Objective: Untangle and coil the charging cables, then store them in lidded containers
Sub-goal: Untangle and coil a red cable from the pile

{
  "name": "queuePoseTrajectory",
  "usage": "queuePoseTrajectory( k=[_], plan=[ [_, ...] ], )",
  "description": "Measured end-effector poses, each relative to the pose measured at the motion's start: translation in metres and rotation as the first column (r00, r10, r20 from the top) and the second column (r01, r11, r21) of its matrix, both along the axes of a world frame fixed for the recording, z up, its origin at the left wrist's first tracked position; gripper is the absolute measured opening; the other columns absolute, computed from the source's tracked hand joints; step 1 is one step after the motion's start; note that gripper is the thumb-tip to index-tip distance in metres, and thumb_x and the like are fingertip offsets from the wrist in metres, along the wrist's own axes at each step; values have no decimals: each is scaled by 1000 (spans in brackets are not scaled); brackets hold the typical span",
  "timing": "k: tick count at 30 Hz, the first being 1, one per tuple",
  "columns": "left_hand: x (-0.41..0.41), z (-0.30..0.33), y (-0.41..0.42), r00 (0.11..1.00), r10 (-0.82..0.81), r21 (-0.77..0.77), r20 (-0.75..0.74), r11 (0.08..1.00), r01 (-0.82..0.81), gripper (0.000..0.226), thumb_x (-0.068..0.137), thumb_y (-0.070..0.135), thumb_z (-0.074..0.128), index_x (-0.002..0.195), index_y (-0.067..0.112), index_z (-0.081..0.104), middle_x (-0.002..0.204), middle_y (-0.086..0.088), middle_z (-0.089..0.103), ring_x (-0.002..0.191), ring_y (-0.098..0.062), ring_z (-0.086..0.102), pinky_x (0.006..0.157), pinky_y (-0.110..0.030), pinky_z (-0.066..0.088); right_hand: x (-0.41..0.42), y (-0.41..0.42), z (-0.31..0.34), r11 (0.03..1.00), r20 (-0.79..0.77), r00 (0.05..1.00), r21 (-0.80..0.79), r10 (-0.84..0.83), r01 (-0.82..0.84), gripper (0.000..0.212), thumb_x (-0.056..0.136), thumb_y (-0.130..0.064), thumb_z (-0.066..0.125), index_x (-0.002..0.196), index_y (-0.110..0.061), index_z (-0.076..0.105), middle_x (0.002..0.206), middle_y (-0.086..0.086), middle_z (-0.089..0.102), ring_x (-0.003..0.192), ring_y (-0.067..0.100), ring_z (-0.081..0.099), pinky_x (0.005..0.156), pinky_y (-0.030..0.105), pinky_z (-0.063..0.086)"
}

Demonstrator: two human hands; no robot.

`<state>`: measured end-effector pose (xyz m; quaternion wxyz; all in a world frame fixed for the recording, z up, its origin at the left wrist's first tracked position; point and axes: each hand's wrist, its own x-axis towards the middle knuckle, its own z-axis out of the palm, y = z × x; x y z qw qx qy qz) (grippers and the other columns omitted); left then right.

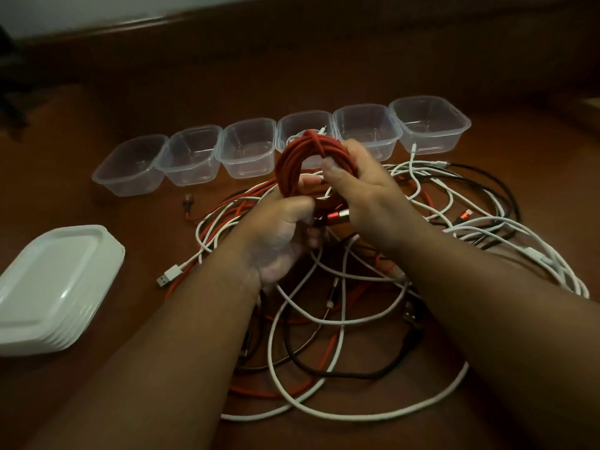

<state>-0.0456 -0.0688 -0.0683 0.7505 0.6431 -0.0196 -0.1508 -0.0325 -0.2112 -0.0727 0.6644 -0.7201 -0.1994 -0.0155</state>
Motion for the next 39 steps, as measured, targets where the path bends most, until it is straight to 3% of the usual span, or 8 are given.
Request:
queuePoseTrajectory(
  k=[3,7,15,22,27,32,36,39],
  plan=[
    [1,-3,2,998,19,162,52,986,-28,35,81,-11,43,94,17,60,68,-3,49,55,-12,47,50,-25,37,2,-1,4,997,-135,991,76,11,-1,12,105,-26,43,113,-29,52,99,-8,64,83,-4,69,69,15,52],
    [3,-7,-1,987,97,152,125,982,-116,38,88,1,64,117,23,56,80,2,68,60,-8,61,57,-25,50,12,0,3,958,-351,930,213,-107,190,26,102,-38,47,121,-25,59,106,5,68,99,23,68,90,43,55],
    [4,-13,0,922,183,191,340,947,-258,48,81,29,81,123,27,59,109,3,74,100,-11,71,86,-36,59,14,-1,-4,846,-607,768,504,203,175,53,98,-37,43,136,-1,50,133,23,60,122,35,60,102,48,47],
    [7,-18,2,886,155,330,438,889,-319,48,75,46,80,117,35,60,111,10,72,103,-5,68,91,-38,57,17,-1,-2,909,-604,783,396,152,129,31,101,-38,46,107,-13,65,97,11,71,90,23,70,85,40,53],
    [12,-14,1,940,270,109,208,949,-296,28,86,29,74,111,17,66,98,-3,77,88,-17,74,79,-36,59,16,1,-4,882,-577,799,452,172,136,33,96,-22,52,122,-2,60,123,20,63,113,33,63,93,40,54],
    [14,-9,3,959,281,-51,36,959,-279,30,86,24,72,113,12,65,94,-4,76,77,-14,72,68,-26,57,13,2,-3,905,-531,835,413,144,107,21,97,-18,57,111,-6,66,101,11,67,93,22,65,76,29,56],
    [17,-18,6,808,371,309,457,786,-535,82,70,49,83,137,36,38,137,4,49,122,-15,52,94,-32,51,11,2,1,904,-536,840,396,83,162,17,98,-17,57,106,-6,67,90,8,73,84,20,70,75,33,61],
    [15,-20,9,604,204,344,770,665,-663,53,76,55,74,120,34,53,126,8,52,117,-9,50,94,-30,49,8,2,2,931,-525,850,333,53,147,22,95,-22,61,108,-6,68,101,12,74,87,21,70,83,32,57]
  ],
)
